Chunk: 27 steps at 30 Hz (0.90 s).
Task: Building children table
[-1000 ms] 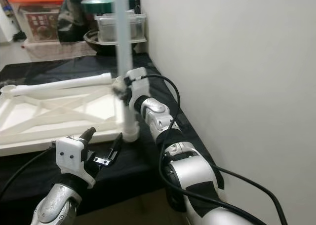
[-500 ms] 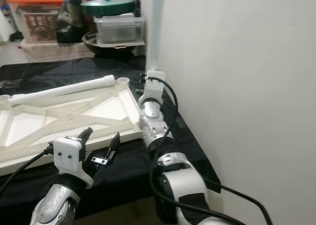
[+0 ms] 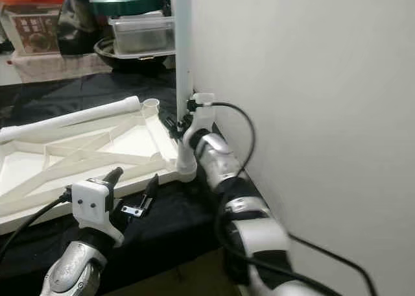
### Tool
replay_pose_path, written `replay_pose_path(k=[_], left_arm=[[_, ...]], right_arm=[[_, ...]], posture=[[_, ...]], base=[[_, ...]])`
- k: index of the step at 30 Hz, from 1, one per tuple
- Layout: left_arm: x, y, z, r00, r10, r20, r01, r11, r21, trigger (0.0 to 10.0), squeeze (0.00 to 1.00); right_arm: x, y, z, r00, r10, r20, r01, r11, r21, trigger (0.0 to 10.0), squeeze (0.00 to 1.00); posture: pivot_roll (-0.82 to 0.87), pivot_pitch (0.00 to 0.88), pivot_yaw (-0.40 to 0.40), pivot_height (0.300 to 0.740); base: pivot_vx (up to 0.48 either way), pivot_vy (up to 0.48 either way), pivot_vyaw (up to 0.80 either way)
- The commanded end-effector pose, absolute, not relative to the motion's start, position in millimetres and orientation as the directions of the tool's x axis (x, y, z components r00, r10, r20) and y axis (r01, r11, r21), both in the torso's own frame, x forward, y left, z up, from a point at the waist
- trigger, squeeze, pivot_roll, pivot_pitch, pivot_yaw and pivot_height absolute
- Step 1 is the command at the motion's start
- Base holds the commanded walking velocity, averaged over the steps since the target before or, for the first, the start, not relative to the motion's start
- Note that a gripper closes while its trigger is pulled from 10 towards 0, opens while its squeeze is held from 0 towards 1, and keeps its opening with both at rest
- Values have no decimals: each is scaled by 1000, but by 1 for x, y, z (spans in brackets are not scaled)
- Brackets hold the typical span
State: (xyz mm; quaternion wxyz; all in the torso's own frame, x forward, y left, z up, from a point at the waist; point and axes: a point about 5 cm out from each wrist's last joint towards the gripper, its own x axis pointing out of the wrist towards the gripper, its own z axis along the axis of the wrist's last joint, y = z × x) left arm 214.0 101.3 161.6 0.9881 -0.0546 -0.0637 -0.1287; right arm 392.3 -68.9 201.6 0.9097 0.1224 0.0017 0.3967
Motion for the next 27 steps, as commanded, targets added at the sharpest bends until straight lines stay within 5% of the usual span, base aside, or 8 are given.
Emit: replay_pose_path(k=[1,6,7,10,19,23,24,27], left_arm=[[214,100,160,955,-263,135,276,957,-92,10000,0],[213,98,160,952,-274,133,287,953,-92,10000,0],[212,97,159,951,-281,130,295,950,-100,10000,0],[210,95,159,946,-298,129,312,944,-106,10000,0],[205,87,158,925,-359,126,374,918,-130,10000,0],[205,86,158,925,-359,125,374,918,-130,10000,0],[205,87,158,926,-356,125,371,919,-130,10000,0],[206,87,157,927,-354,125,369,920,-130,10000,0]], right_arm=[[381,-56,199,493,866,81,-859,470,203,10000,0],[379,-55,199,417,906,67,-899,401,179,10000,0],[371,-50,203,234,971,54,-964,224,142,10000,0],[365,-42,208,90,994,58,-989,83,126,10000,0],[352,-26,215,-158,986,55,-980,-164,111,10000,0],[352,-25,214,-167,985,49,-979,-171,112,10000,0],[350,-23,210,-170,985,35,-979,-173,109,0,0],[349,-21,208,-172,985,26,-979,-174,107,0,0]], posture=[[7,0,-16,740],[15,0,-17,740],[18,0,-20,740],[27,0,-25,740],[30,0,-29,740],[30,0,-29,740],[30,0,-29,740],[30,0,-29,740]], base=[[0,0,0],[0,0,0],[0,0,0],[0,0,0],[0,0,0],[0,0,0],[0,0,0],[0,0,0]])
